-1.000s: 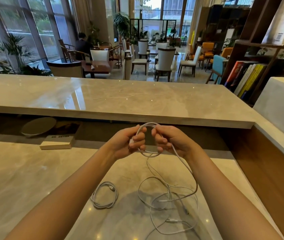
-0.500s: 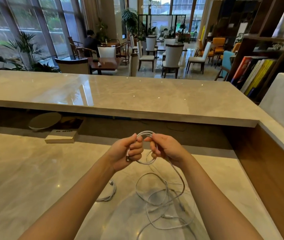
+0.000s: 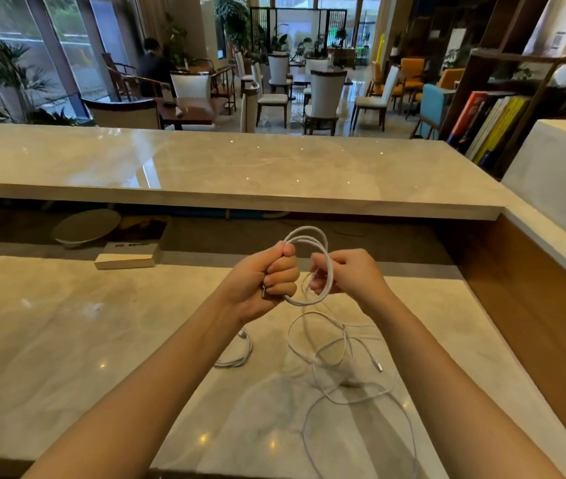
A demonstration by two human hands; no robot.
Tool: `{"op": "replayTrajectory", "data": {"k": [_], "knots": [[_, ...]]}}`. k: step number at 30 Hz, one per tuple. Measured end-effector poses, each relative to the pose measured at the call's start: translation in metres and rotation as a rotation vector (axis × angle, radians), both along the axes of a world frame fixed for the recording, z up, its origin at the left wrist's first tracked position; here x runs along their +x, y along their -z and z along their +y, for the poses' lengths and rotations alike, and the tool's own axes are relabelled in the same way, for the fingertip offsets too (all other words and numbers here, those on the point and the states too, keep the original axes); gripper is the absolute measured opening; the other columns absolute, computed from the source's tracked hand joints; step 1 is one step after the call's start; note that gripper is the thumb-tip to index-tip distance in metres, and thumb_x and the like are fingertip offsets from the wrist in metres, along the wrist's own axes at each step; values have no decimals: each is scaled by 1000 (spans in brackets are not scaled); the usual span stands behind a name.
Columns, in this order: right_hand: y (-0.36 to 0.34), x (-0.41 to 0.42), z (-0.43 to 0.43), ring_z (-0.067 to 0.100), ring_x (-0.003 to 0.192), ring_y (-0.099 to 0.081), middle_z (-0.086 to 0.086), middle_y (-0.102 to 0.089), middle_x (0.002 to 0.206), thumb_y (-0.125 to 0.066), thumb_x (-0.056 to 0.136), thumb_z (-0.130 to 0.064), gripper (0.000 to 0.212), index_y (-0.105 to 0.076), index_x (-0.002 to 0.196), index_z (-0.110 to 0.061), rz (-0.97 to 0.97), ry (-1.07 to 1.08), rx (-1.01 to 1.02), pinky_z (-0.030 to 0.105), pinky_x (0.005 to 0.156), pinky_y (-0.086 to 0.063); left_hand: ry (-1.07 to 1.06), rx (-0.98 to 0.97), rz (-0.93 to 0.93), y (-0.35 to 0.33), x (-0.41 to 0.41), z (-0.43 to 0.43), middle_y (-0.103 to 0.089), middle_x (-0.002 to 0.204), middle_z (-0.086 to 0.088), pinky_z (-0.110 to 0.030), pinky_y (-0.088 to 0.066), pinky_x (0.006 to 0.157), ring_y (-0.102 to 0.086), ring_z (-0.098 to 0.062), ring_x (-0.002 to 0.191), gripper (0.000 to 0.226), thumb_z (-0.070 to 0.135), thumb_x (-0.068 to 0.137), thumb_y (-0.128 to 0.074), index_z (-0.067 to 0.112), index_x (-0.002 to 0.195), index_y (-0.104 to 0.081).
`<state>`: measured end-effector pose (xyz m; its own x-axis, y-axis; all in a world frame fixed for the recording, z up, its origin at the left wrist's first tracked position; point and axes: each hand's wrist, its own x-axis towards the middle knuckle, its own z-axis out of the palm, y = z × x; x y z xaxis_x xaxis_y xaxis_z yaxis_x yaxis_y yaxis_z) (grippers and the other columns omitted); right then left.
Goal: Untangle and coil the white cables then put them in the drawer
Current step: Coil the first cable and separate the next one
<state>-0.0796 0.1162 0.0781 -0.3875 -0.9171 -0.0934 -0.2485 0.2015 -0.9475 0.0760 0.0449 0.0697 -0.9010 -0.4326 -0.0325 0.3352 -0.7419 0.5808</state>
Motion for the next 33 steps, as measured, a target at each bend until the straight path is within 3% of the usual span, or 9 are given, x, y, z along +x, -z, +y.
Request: {"op": "replayTrajectory", "data": {"k": [3,5,9,12,17,24,26,29,33], "knots": [[-13,15,14,21,68,-71,16,-72,76,-52,95,-20,28,-68,88,2,-613,-7,39,30,66,-61,-133,-180,-187,-5,2,5,-32,47,6,-16,-21,37,-27,-5,36,21,13,94,-37,12,76,-46],[-12,22,23,23,74,-72,17,-72,82,-45,98,-25,35,-68,90,1,-802,8,42,36,73,-59,-238,-319,-326,-6,3,8,-30,47,6,-18,-19,37,-24,-6,36,24,8,94,-32,13,73,-44],[5,43,36,22,87,-69,14,-72,92,-52,95,-24,26,-67,99,-4,-734,114,19,36,84,-56,-402,-673,-605,7,8,19,-36,54,4,-22,-27,44,-30,-9,45,27,15,99,-30,13,77,-46],[14,65,36,17,75,-65,12,-68,85,-58,90,-7,7,-65,93,-5,-578,168,-26,32,79,-56,-521,-846,-773,21,12,28,-43,64,1,-28,-35,53,-38,-13,56,27,22,99,-30,15,80,-48],[14,85,34,15,59,-50,4,-52,59,-49,91,-5,13,-62,89,-5,-861,188,-53,31,67,-46,-595,-881,-885,38,20,24,-46,70,-2,-32,-39,57,-42,-16,63,26,24,98,-33,14,81,-50],[22,80,34,20,85,-55,7,-56,98,-51,92,-19,13,-61,99,-13,177,204,45,34,72,-51,-699,-914,-858,23,14,21,-48,70,-1,-32,-40,59,-44,-14,61,27,26,100,-33,19,80,-50],[24,74,46,18,76,-56,6,-57,89,-46,95,-17,15,-58,101,-9,125,180,67,31,66,-54,-742,-937,-887,25,13,21,-48,72,-1,-34,-39,60,-43,-15,62,27,26,101,-31,16,85,-50],[17,61,68,12,53,-43,1,-48,60,-40,97,-13,23,-62,90,-9,37,95,-3,22,47,-39,-800,-914,-961,30,19,13,-47,74,-2,-34,-36,60,-41,-15,63,27,26,101,-30,14,90,-51],[13,49,85,5,46,-34,-4,-41,56,-40,98,-20,26,-63,88,-13,137,-92,-25,19,46,-29,-758,-878,-1027,27,20,9,-46,73,-3,-31,-35,56,-39,-14,60,26,24,101,-30,14,90,-52]]}}
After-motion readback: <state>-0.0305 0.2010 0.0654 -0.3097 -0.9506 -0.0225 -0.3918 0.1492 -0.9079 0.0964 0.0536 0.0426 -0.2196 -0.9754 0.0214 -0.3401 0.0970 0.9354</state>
